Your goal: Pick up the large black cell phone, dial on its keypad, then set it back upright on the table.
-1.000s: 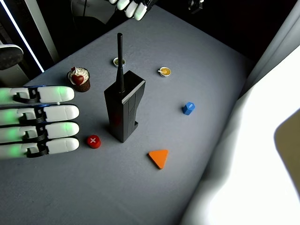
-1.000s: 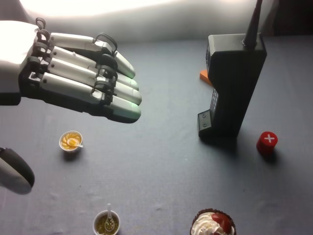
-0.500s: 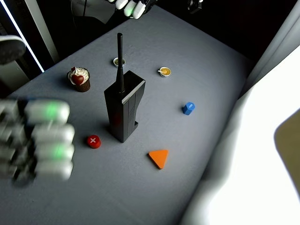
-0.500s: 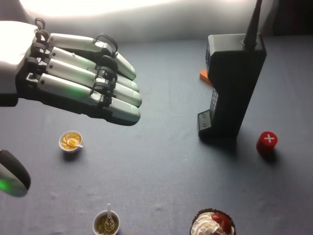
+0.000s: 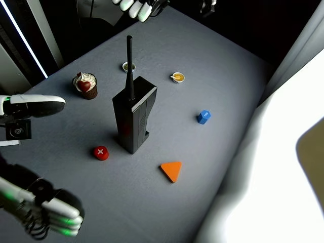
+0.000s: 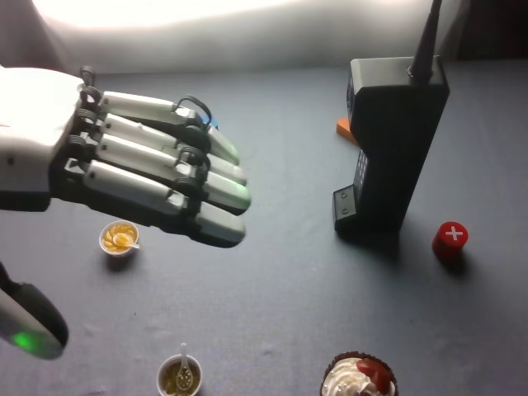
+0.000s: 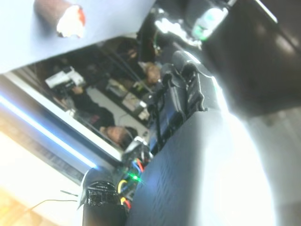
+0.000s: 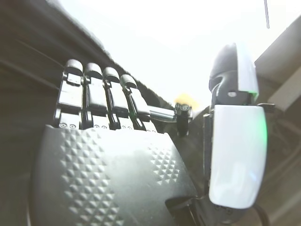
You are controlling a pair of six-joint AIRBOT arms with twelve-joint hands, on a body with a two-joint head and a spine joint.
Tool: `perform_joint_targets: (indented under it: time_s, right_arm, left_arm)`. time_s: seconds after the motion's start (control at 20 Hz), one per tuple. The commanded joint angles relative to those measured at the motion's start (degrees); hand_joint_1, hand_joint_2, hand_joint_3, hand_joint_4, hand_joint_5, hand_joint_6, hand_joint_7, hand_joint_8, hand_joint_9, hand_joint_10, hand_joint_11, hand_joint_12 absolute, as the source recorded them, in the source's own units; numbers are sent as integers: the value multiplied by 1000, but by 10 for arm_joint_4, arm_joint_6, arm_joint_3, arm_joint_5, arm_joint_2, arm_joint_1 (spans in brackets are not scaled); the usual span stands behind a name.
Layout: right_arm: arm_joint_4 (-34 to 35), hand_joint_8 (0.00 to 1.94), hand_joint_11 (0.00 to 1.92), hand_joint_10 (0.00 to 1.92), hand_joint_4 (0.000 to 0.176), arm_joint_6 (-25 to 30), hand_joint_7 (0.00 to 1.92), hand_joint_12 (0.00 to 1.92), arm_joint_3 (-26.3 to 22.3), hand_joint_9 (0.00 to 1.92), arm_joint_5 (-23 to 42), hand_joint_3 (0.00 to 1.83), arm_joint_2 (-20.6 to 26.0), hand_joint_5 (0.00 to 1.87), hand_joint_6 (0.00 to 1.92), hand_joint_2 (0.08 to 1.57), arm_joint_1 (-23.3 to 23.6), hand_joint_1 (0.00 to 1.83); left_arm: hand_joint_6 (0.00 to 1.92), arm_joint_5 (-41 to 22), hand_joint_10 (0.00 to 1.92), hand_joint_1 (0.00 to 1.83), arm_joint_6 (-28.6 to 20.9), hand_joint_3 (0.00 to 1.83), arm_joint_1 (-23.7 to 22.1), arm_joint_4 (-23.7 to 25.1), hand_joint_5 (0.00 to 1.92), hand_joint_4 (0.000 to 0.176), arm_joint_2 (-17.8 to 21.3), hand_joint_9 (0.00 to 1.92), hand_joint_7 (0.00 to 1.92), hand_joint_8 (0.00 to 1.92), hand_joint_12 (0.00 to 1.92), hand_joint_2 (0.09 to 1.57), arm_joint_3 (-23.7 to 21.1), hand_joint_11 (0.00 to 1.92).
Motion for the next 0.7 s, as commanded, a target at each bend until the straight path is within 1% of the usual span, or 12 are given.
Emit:
perform_joint_targets:
  time_s: [0.0,0.1,0.15,0.2,0.25,0.3,0.35,0.45,0.5,0.55,0.65]
  right_arm:
    - [-17,0,0,0,0,17,0,0,2,0,71,0,5,0,0,951,6,831]
    - [-29,0,0,0,0,55,0,0,1,0,73,1,2,0,0,957,7,850]
    - [-34,0,0,0,0,77,0,0,-1,0,80,4,1,0,0,964,8,825]
    - [-39,0,0,0,0,96,0,0,-2,0,87,0,0,0,0,952,8,845]
    - [-52,0,0,0,0,128,0,0,-4,0,107,0,-2,0,0,950,8,840]
    - [-61,0,0,0,0,141,0,0,-7,0,120,2,-3,0,0,959,8,825]
    - [-70,0,0,0,0,153,0,0,-11,0,130,2,-3,0,0,959,8,810]
    - [-83,0,0,0,0,158,0,0,-16,0,133,3,-8,0,0,963,9,808]
    - [-90,0,0,0,0,159,0,0,-17,0,133,0,-12,0,0,952,9,823]
    - [-90,0,0,0,0,164,0,0,-16,0,133,1,-16,0,0,957,11,793]
    - [-89,0,0,0,0,166,0,0,-12,0,132,1,-22,0,0,957,16,790]
  left_arm:
    - [0,-23,0,117,4,1,-8,-78,262,0,4,235,263,1,616,1122,-5,0]
    - [0,-15,1,115,8,1,-4,-88,266,1,3,258,264,0,655,1119,-12,0]
    - [2,-7,7,124,14,0,-3,-96,275,5,2,278,276,4,667,1113,-20,6]
    - [0,-5,9,134,27,0,0,-102,266,3,2,287,295,10,671,1115,-24,4]
    - [3,-3,10,153,31,0,-3,-104,273,1,2,294,316,15,677,1112,-27,12]
    - [0,-1,2,124,31,4,-9,-106,245,0,2,263,294,4,671,1125,-26,2]
    - [1,0,7,117,31,4,-15,-107,242,4,4,272,299,5,668,1125,-23,0]
    - [6,0,13,119,34,0,-14,-107,255,8,13,293,313,9,678,1121,-21,19]
    - [8,-2,11,128,38,0,-4,-110,264,10,15,293,321,10,682,1117,-20,28]
    - [8,-1,6,164,41,0,5,-110,270,7,16,285,324,9,685,1111,-20,37]
    - [10,5,2,181,50,0,15,-117,281,2,16,277,346,14,673,1115,-23,18]
